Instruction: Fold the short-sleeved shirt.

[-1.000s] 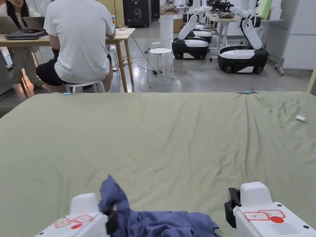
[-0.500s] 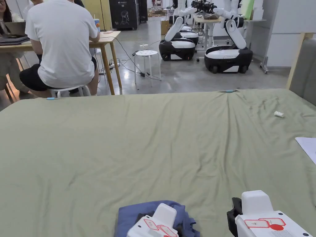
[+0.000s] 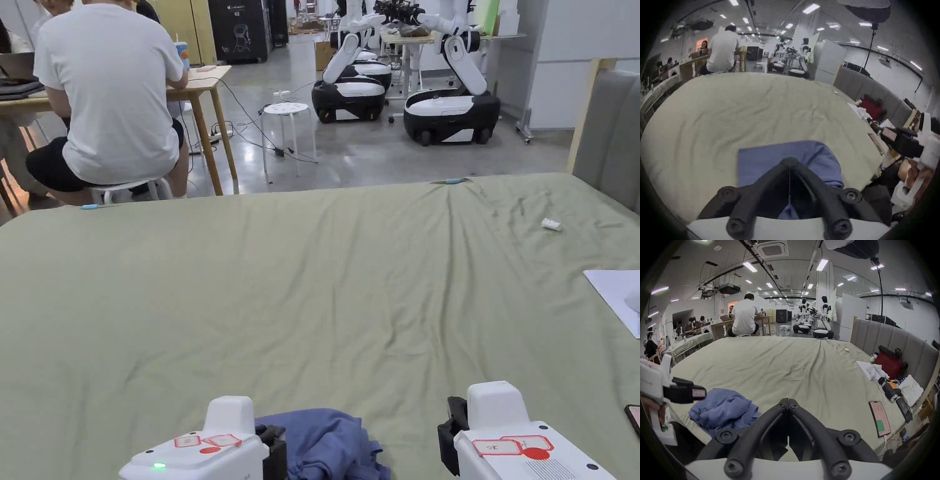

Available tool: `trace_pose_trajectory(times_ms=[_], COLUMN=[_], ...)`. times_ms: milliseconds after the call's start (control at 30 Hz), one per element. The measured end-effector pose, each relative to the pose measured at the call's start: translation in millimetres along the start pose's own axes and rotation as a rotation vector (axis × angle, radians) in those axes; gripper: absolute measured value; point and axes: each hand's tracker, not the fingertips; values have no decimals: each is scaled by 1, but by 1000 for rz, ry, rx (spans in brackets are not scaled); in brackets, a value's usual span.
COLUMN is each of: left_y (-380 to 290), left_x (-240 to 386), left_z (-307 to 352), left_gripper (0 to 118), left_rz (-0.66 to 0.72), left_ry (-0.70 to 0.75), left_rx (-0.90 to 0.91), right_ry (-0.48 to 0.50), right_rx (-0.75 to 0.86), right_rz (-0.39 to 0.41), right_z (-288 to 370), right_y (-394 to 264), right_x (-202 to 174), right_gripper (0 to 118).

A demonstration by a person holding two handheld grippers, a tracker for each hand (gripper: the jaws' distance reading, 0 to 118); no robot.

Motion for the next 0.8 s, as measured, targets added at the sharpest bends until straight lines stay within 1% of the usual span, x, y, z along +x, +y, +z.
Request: trace_pose_trajectory(times_ms=[100,167,200,267,367,467,533,567,633,700,733,800], left_y=[-11,-25,-34,-44,-32,-15,-6,-4,-6,-10,-16,-23], left_x=[19,36,47,57,46,29,12,5,-9,-21,-29,-42], left_z=[-17,-34,-47,-54,-37,1,24,32,47,54,54,56], left_gripper=[0,0,0,0,0,0,0,0,0,0,0,0], left_rz=[59,39,17,22,62,40,60,76,95,109,130,158], left_ry=[-137,-148,-147,-160,-146,-99,-82,-78,-54,-40,-31,-32], left_rx=[-46,-135,-161,-174,-108,-18,25,34,58,62,60,59], right_ry=[4,6,5,4,-4,22,98,144,300,413,446,461], right_rx=[-13,-25,-30,-37,-65,-87,-117,-131,-163,-195,-223,-259], right_rz=[5,5,10,14,25,38,7,-22,-124,-234,-264,-263], right_z=[-1,-3,-4,-4,-6,-10,-19,-24,-41,-56,-65,-71], right_y=[0,-1,-2,-3,-5,-5,-4,-4,-7,-13,-18,-25], right_x=[-1,-2,-3,-3,-6,-16,-31,-38,-54,-66,-71,-76], right_gripper=[0,0,0,0,0,0,0,0,0,0,0,0])
